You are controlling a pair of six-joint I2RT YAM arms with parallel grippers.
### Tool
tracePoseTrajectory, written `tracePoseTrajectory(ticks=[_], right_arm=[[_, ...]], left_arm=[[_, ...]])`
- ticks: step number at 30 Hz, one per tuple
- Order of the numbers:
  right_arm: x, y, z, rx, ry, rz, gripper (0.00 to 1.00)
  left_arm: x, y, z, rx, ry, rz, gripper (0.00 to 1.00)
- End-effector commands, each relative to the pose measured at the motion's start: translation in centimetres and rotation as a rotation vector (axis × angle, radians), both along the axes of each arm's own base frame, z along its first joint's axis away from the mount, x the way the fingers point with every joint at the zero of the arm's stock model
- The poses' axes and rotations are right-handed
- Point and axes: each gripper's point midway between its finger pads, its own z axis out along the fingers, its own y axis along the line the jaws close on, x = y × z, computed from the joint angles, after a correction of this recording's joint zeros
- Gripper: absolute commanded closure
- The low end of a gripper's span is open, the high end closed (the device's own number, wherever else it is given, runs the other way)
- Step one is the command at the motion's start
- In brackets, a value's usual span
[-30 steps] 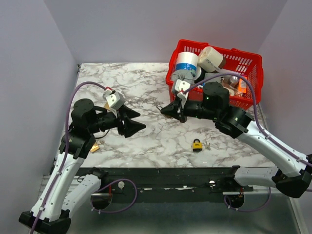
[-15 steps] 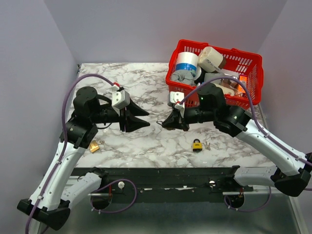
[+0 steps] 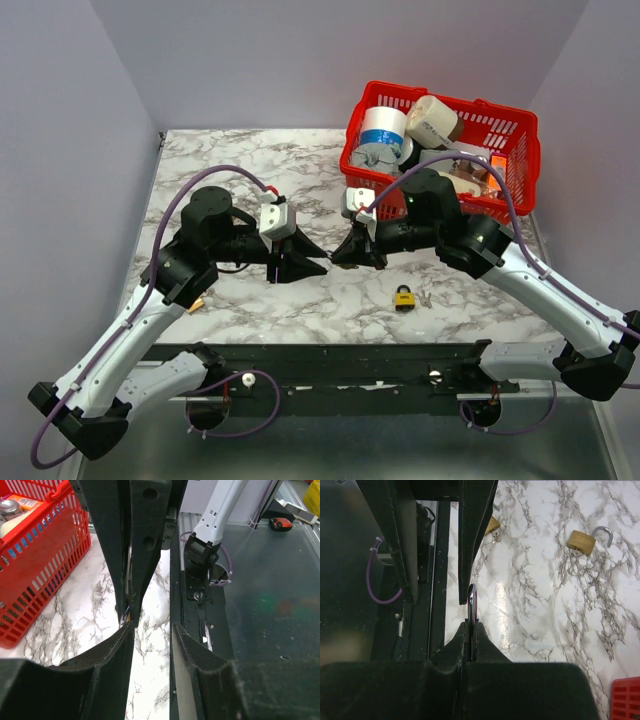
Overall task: Lock with the key
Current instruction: Lock the lock.
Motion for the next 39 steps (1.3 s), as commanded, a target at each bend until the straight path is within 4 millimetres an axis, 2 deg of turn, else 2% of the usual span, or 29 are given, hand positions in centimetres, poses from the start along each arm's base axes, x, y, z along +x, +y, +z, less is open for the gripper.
tracePoseTrajectory(ticks=[1, 7, 13, 16, 21, 25, 30, 33, 39], right_arm=[[-1.3, 0.2, 1.7, 0.047, -0.014, 0.059, 0.99], [-1.5, -0.2, 0.8, 0.027, 0.002, 0.049, 0.99], [-1.9, -0.3, 0.6, 0.030, 0.025, 0.052, 0.99], [-2.0, -0.1, 0.7, 0.031, 0.023, 0.062, 0.99], [-2.3, 0.1, 1.0, 0.036, 0.018, 0.075, 0.99], [-2.4, 0.2, 1.3, 0.046, 0.011, 0.080, 0.99], [-2.2, 0.4, 1.2, 0.042, 0.013, 0.073, 0.99], [-2.2, 0.4, 1.2, 0.042, 0.016, 0.072, 0.99], [-2.0, 0.7, 1.2, 0.041, 0.023, 0.068, 0.99]], left_arm=[[1.7, -0.2, 0.0, -0.007, -0.059, 0.067, 0.56], [0.2, 0.3, 1.1, -0.045, -0.065, 0.038, 0.50], [0.8, 1.1, 1.4, -0.021, -0.091, 0.113, 0.47], [1.4, 1.1, 1.0, -0.009, -0.087, 0.132, 0.47], [1.9, 0.6, 1.9, -0.048, -0.087, 0.143, 0.46], [2.2, 0.3, 1.1, -0.023, -0.069, 0.129, 0.53], [1.2, 0.1, -0.3, 0.003, -0.062, 0.058, 0.61], [1.2, 0.0, -0.7, 0.006, -0.068, 0.053, 0.69], [1.0, -0.4, -0.7, 0.000, -0.043, 0.029, 0.70]])
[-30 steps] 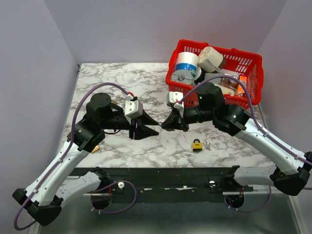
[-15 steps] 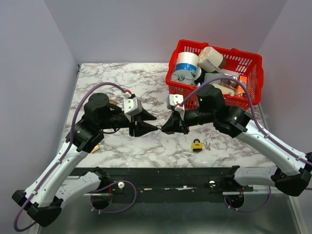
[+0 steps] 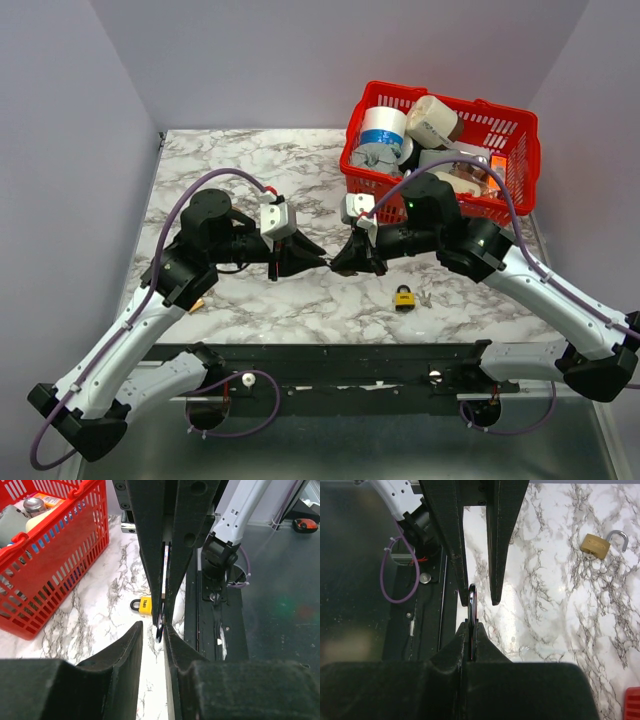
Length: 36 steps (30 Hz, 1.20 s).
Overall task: Lock with the key
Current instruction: Lock the lock.
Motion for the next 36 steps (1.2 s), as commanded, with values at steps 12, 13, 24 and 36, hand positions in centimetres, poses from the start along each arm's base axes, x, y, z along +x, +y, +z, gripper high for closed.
tracePoseTrajectory(ticks=[12, 13, 24, 36], right_arm=[[-0.1, 0.5, 1.1, 0.029, 0.068, -0.032, 0.23], [-0.1, 0.2, 0.7, 0.024, 0.078, -0.039, 0.18], [1.8, -1.8, -1.4, -0.032, 0.189, -0.102, 0.07], [1.7, -1.2, -0.2, 0.015, 0.109, -0.037, 0.49]], left_arm=[[0.2, -0.2, 1.5, -0.100, 0.081, -0.015, 1.00], [0.9, 0.3, 1.8, -0.120, 0.141, 0.015, 1.00], [0.4, 1.0, 2.8, -0.114, 0.135, -0.053, 1.00], [1.3, 0.8, 3.1, -0.167, 0.189, 0.011, 1.00]])
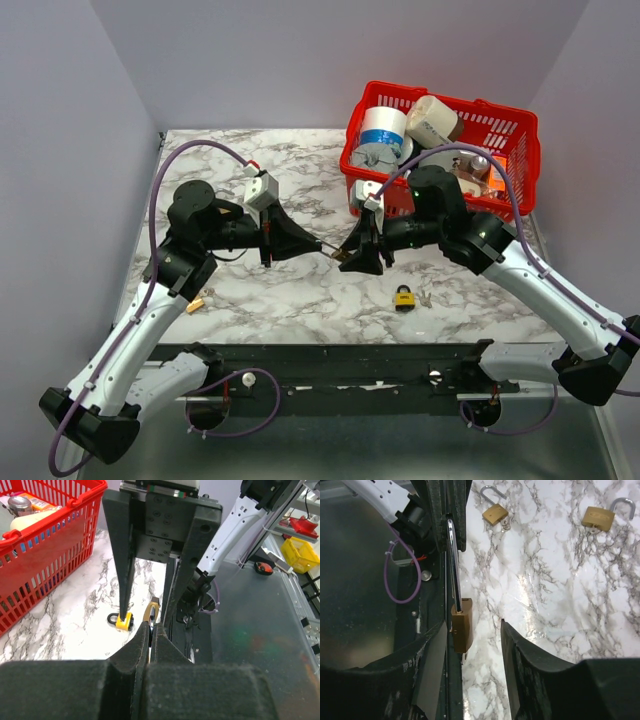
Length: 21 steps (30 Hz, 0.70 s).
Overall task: Lock with the key
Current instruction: Lock the lock.
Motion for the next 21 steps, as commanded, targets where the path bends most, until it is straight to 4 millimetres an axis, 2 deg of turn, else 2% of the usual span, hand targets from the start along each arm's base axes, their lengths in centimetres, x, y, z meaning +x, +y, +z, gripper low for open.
tracePoseTrajectory(ticks=[1, 7, 10, 11, 12, 21], right_arm=[[-0.4, 0.6, 1.2, 0.035, -0.014, 0.049, 0.51], [-0.3, 1.1, 1.5, 0.046, -0.009, 0.061, 0.69], [-0.6, 1.2, 1.7, 0.055, -0.003, 0.082, 0.87], [-0.6, 1.2, 1.8, 0.058, -0.005, 0.087, 0.97], [-0.8, 1.2, 1.8, 0.059, -0.003, 0.093, 0.99], [-2.2, 1.4, 2.6, 0.092, 0.025, 0.166, 0.99]], left_arm=[[0.2, 0.0, 1.0, -0.047, -0.011, 0.021, 1.00], [0.6, 0.1, 0.5, -0.030, -0.019, 0.042, 1.00], [0.7, 0.0, 0.4, -0.028, -0.024, 0.041, 1.00], [0.7, 0.0, 0.3, -0.028, -0.024, 0.042, 1.00], [0.6, 0.0, 0.4, -0.030, -0.028, 0.039, 1.00], [0.6, -0.5, -0.2, -0.027, -0.030, 0.035, 1.00]])
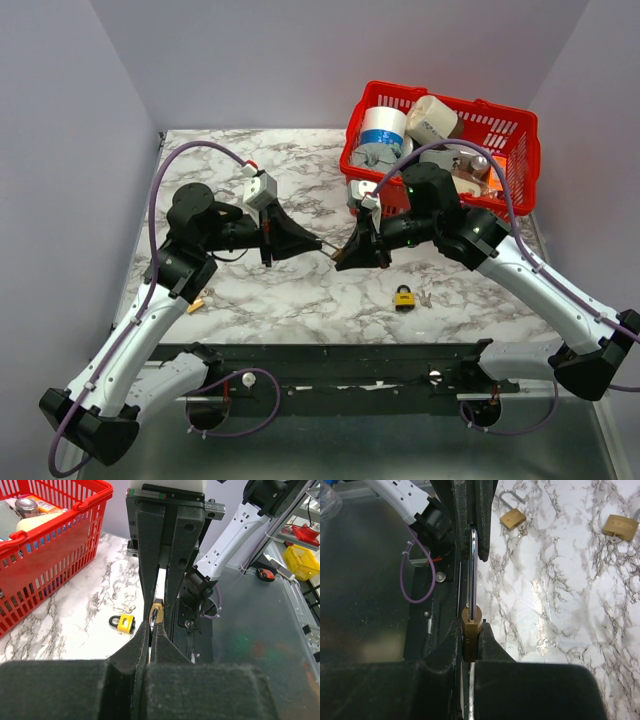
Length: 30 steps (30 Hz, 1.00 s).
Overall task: Lock with the key
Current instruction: Lock the lock.
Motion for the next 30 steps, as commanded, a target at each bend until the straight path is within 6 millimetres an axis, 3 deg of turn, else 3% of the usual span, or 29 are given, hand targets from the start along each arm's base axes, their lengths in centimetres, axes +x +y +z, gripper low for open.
tracePoseTrajectory(ticks=[1, 21, 27, 30], right_arm=[[-1.4, 0.7, 2.6, 0.077, -0.005, 0.089, 0.99], [-0.3, 2.3, 6.2, 0.195, -0.027, 0.061, 0.99], [0.4, 2.5, 5.8, 0.190, -0.043, 0.032, 0.99], [0.8, 2.2, 4.8, 0.169, -0.036, -0.007, 0.99]], left_arm=[[0.0, -0.5, -0.6, -0.006, -0.027, 0.001, 1.00], [-2.7, -3.3, -4.4, -0.023, 0.134, -0.093, 1.00], [-3.2, -3.4, -6.1, 0.016, 0.163, -0.104, 1.00], [-2.0, -2.6, -6.1, 0.035, 0.171, -0.046, 1.00]])
